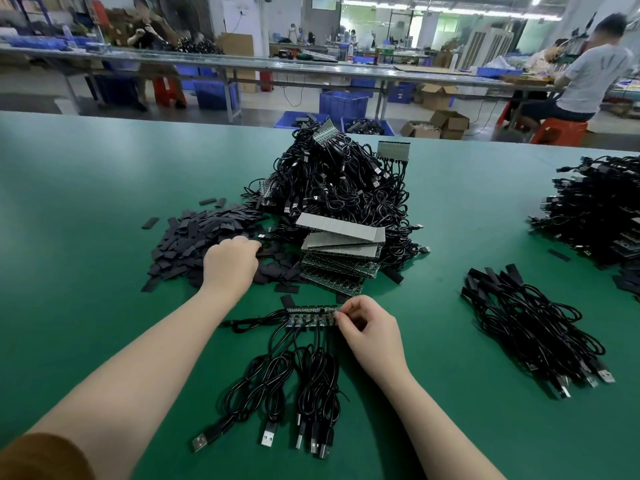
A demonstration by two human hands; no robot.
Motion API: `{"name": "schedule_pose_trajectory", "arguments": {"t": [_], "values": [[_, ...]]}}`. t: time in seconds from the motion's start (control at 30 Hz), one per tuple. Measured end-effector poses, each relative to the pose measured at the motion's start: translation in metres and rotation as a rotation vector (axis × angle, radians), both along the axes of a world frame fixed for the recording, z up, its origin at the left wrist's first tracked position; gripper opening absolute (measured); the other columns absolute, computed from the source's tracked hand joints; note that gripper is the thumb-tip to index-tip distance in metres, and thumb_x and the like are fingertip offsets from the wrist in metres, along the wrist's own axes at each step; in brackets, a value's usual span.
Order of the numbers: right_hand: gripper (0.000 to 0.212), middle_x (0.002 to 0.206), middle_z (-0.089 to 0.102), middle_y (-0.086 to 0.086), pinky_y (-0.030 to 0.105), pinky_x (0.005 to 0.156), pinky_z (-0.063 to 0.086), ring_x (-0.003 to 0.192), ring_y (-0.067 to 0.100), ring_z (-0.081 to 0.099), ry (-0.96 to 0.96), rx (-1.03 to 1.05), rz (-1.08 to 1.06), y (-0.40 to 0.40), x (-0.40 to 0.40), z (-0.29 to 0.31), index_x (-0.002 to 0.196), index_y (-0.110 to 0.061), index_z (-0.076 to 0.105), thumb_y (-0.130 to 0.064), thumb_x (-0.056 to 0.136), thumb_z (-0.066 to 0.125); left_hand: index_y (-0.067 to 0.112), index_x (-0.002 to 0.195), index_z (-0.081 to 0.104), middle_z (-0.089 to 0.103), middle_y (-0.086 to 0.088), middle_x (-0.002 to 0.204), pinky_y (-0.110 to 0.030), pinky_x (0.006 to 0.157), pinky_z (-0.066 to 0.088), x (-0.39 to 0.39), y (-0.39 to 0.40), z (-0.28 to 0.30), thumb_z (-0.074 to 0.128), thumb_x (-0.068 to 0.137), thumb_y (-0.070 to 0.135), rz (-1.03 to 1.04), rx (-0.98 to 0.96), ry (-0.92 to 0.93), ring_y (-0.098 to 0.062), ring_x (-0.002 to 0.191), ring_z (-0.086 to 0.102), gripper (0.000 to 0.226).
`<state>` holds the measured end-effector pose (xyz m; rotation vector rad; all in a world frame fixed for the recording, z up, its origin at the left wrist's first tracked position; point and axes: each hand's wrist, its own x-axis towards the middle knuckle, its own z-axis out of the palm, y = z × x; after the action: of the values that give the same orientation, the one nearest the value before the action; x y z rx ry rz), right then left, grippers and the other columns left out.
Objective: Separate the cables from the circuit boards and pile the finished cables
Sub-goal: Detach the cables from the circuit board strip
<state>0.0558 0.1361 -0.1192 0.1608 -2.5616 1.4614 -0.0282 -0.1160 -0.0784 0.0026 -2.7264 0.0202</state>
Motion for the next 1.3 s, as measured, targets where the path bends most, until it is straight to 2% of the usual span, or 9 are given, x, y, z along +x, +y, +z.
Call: {"name": "schedule_pose_trajectory", "arguments": {"t": [0.17, 0.23, 0.33, 0.47, 0.57, 0.73, 1.0, 1.17, 1.3], "values": [[0.018, 0.078, 0.070, -0.016, 0.010, 0.063, 0.045, 0.074, 0.001, 0.063, -0.020, -0.033, -0.006, -0.001, 0.001, 0.002, 0.084, -0.041, 0.059, -0.031, 0.089, 0.072, 0.020, 0.109, 0.069, 0.065, 0.006, 0.105, -0.027, 0.067, 0.046, 0.018, 0.013, 0.001, 0.055, 0.097, 0.030, -0.095, 0.615, 0.190, -0.009, 0.087, 0.057, 0.021], [0.019, 0.078, 0.071, -0.018, 0.008, 0.063, 0.044, 0.074, -0.002, 0.063, -0.032, -0.047, -0.014, -0.001, 0.000, 0.004, 0.086, -0.044, 0.059, -0.032, 0.089, 0.073, 0.022, 0.107, 0.068, 0.064, 0.012, 0.097, -0.023, 0.070, 0.047, 0.031, 0.026, 0.002, 0.057, 0.097, 0.032, -0.200, 0.747, 0.234, -0.003, 0.084, 0.057, 0.019], [0.022, 0.077, 0.070, -0.025, 0.006, 0.065, 0.043, 0.076, -0.006, 0.064, -0.019, -0.069, -0.012, -0.001, -0.001, 0.005, 0.082, -0.043, 0.062, -0.027, 0.087, 0.076, 0.027, 0.105, 0.069, 0.063, 0.024, 0.092, -0.015, 0.066, 0.048, 0.054, 0.047, -0.003, 0.059, 0.095, 0.032, -0.412, 0.659, 0.204, 0.007, 0.077, 0.059, 0.015], [0.025, 0.081, 0.070, -0.024, 0.010, 0.068, 0.047, 0.076, -0.002, 0.065, -0.010, -0.116, -0.008, 0.000, -0.001, 0.004, 0.080, -0.042, 0.066, -0.020, 0.086, 0.076, 0.031, 0.113, 0.069, 0.067, 0.021, 0.107, -0.018, 0.086, 0.051, 0.066, 0.076, -0.009, 0.059, 0.093, 0.025, -0.533, 0.698, 0.087, 0.005, 0.097, 0.062, 0.023], [0.029, 0.081, 0.072, -0.021, 0.012, 0.070, 0.048, 0.076, -0.001, 0.067, -0.003, -0.147, -0.005, 0.001, -0.001, 0.003, 0.081, -0.041, 0.067, -0.014, 0.087, 0.076, 0.029, 0.111, 0.068, 0.070, 0.016, 0.105, -0.028, 0.089, 0.053, 0.066, 0.098, -0.010, 0.063, 0.092, 0.018, -0.537, 0.842, 0.018, 0.003, 0.099, 0.063, 0.022], [0.031, 0.084, 0.070, -0.026, 0.011, 0.071, 0.049, 0.080, -0.003, 0.067, 0.004, -0.138, -0.019, 0.003, -0.001, 0.004, 0.086, -0.045, 0.063, -0.016, 0.089, 0.073, 0.038, 0.096, 0.062, 0.070, 0.019, 0.093, -0.034, 0.083, 0.054, 0.065, 0.111, -0.024, 0.065, 0.090, 0.033, -0.434, 0.914, -0.096, 0.001, 0.093, 0.064, 0.009], [0.026, 0.081, 0.072, -0.020, 0.013, 0.067, 0.046, 0.076, 0.000, 0.066, -0.033, -0.240, -0.070, 0.003, -0.002, 0.004, 0.099, -0.043, 0.060, -0.021, 0.091, 0.070, 0.044, 0.099, 0.062, 0.067, 0.028, 0.095, -0.028, 0.082, 0.055, 0.066, 0.109, -0.029, 0.063, 0.088, 0.034, -0.464, 0.934, -0.141, 0.004, 0.088, 0.064, 0.015], [0.017, 0.085, 0.075, -0.011, 0.029, 0.077, 0.057, 0.081, 0.009, 0.071, -0.054, -0.358, -0.078, 0.004, -0.002, 0.002, 0.096, -0.037, 0.071, -0.020, 0.093, 0.069, 0.036, 0.103, 0.069, 0.069, 0.024, 0.098, -0.023, 0.083, 0.052, 0.068, 0.109, -0.029, 0.063, 0.090, 0.022, -0.493, 0.932, -0.124, 0.005, 0.092, 0.063, 0.020], [0.011, 0.082, 0.076, -0.005, 0.037, 0.078, 0.058, 0.081, 0.020, 0.072, -0.065, -0.444, -0.109, 0.005, -0.001, 0.002, 0.086, -0.031, 0.073, -0.020, 0.090, 0.073, 0.044, 0.105, 0.061, 0.067, 0.026, 0.097, -0.016, 0.082, 0.050, 0.070, 0.108, -0.026, 0.063, 0.090, 0.031, -0.479, 0.926, -0.154, 0.008, 0.092, 0.060, 0.020]]}}
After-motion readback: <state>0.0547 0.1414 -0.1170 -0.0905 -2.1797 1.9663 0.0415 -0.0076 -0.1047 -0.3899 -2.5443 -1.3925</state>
